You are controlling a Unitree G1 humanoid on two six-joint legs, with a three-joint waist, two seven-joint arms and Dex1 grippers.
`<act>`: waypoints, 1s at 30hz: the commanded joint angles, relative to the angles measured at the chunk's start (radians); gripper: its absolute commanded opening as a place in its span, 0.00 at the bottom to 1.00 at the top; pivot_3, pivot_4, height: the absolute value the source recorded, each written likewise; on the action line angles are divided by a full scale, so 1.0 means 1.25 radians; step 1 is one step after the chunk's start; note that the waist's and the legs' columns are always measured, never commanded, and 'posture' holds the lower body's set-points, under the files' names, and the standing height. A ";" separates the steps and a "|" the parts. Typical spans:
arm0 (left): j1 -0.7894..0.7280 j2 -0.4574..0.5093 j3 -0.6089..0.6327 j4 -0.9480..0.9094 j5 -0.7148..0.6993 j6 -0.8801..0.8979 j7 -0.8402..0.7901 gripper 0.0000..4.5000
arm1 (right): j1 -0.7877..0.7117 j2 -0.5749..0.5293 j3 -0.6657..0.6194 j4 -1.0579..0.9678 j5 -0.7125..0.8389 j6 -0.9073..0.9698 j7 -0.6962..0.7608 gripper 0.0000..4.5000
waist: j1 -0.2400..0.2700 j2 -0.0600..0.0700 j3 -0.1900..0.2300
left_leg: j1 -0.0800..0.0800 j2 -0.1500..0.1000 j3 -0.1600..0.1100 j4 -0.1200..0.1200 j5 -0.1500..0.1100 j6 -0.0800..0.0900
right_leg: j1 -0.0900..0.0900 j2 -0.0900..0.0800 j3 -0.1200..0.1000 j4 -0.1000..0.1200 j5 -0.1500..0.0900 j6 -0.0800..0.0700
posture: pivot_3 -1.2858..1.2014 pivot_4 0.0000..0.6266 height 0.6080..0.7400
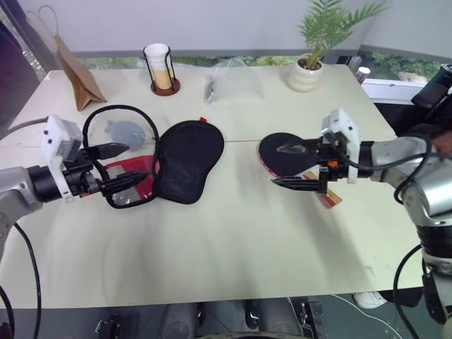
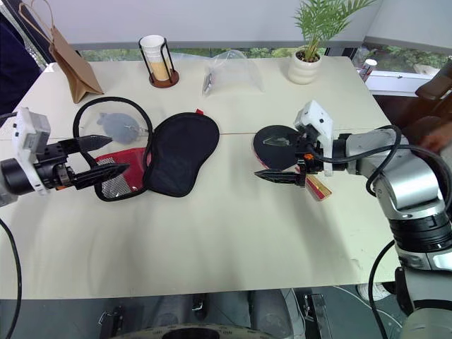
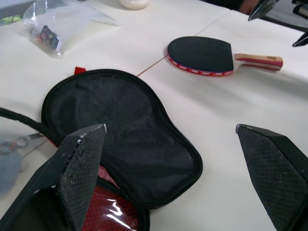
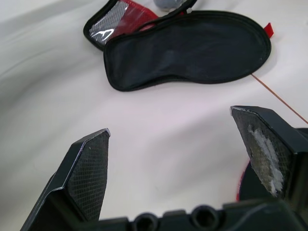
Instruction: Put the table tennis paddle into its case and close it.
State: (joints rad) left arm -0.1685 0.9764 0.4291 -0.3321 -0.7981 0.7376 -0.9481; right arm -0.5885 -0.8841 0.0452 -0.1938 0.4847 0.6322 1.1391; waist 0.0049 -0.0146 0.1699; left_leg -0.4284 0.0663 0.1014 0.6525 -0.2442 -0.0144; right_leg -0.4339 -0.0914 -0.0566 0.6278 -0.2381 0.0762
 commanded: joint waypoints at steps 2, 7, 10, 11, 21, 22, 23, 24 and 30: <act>-0.016 0.006 0.006 -0.013 0.003 -0.021 -0.009 1.00 | -0.030 -0.001 -0.026 -0.017 0.013 0.004 -0.001 0.97 | -0.001 0.000 0.000 | 0.000 0.000 0.000 0.000 0.000 0.000 | 0.000 0.000 0.000 0.000 0.000 0.000 | 0.52 0.24 1.00; -0.015 -0.002 0.012 -0.033 -0.018 -0.006 0.003 1.00 | -0.042 0.014 -0.012 -0.007 -0.001 0.008 -0.016 0.97 | -0.001 0.000 0.000 | 0.000 0.000 0.000 -0.001 0.000 0.000 | 0.000 0.000 0.000 0.000 0.000 0.000 | 0.52 0.24 1.00; -0.009 0.004 0.014 -0.037 -0.013 -0.005 0.001 1.00 | -0.049 0.014 -0.012 -0.013 0.007 0.025 -0.016 0.97 | -0.001 0.000 0.000 | 0.000 0.000 0.001 -0.001 0.000 0.000 | 0.000 0.000 0.000 0.000 0.000 0.000 | 0.52 0.24 1.00; -0.010 0.004 0.013 -0.037 -0.014 -0.004 0.002 1.00 | -0.051 0.012 -0.013 -0.016 0.013 0.032 -0.013 0.97 | -0.001 0.000 0.000 | 0.000 0.000 0.001 -0.001 0.000 0.000 | 0.000 0.000 0.000 0.000 0.000 0.000 | 0.52 0.24 1.00; -0.013 -0.001 0.003 -0.028 -0.008 -0.013 -0.001 1.00 | -0.048 0.008 0.012 -0.016 -0.011 0.040 -0.010 0.97 | -0.001 0.000 0.000 | 0.000 0.000 0.001 -0.001 0.000 0.000 | 0.000 0.000 0.000 0.000 0.000 0.000 | 0.52 0.24 1.00; -0.013 0.000 0.003 -0.026 -0.007 -0.014 -0.002 1.00 | -0.048 0.009 0.013 -0.017 -0.012 0.040 -0.011 0.97 | -0.001 0.000 0.000 | 0.000 0.000 0.001 -0.001 0.000 0.000 | 0.000 0.000 0.000 0.000 0.000 0.000 | 0.52 0.24 1.00; -0.013 0.000 0.002 -0.025 -0.005 -0.016 -0.003 1.00 | -0.047 0.009 0.014 -0.019 -0.012 0.042 -0.012 0.97 | -0.001 0.000 0.000 | 0.000 0.000 0.001 -0.001 0.000 0.000 | 0.000 0.000 0.000 0.000 0.000 0.000 | 0.52 0.24 1.00; -0.014 0.001 0.002 -0.023 -0.004 -0.017 -0.005 1.00 | -0.047 0.010 0.014 -0.021 -0.011 0.045 -0.013 0.97 | -0.001 0.000 0.000 | 0.000 0.000 0.001 -0.001 0.000 0.000 | 0.000 0.000 0.000 0.000 0.000 0.000 | 0.52 0.24 1.00; -0.026 0.006 -0.001 -0.006 0.009 -0.022 -0.010 1.00 | -0.052 0.036 0.028 -0.035 -0.002 0.085 -0.040 0.97 | -0.001 0.000 0.000 | 0.000 0.000 0.001 -0.001 0.000 0.000 | 0.000 0.000 0.000 0.000 0.000 0.000 | 0.52 0.24 1.00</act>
State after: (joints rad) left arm -0.1768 0.9697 0.4160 -0.3411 -0.7944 0.7302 -0.9572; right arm -0.6320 -0.8519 0.0731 -0.1955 0.4748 0.7241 1.1056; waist 0.0037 -0.0148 0.1699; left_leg -0.4281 0.0662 0.1023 0.6517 -0.2439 -0.0145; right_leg -0.4342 -0.0908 -0.0562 0.6283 -0.2382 0.0761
